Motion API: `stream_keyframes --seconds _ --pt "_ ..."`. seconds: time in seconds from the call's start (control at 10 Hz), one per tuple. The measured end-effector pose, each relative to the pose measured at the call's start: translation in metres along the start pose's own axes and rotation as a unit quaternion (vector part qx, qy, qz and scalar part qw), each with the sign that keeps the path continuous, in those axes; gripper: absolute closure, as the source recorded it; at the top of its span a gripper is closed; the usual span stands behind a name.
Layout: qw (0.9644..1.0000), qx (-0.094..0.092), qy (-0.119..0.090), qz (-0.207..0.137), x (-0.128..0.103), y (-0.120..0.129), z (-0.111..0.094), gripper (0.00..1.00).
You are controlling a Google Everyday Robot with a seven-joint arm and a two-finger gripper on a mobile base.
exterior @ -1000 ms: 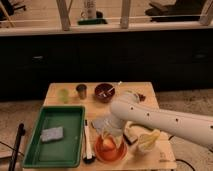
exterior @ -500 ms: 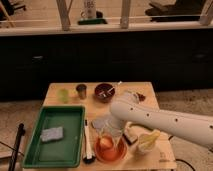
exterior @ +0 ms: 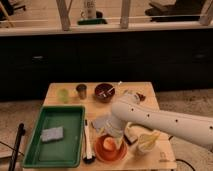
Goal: Place apple in red bowl
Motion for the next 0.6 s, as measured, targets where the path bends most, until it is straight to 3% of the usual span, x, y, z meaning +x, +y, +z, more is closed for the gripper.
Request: stream_keyframes --seconds 0.6 --pt "1.0000 0.006 -0.004 0.002 0.0054 0.0018 0.0005 0.20"
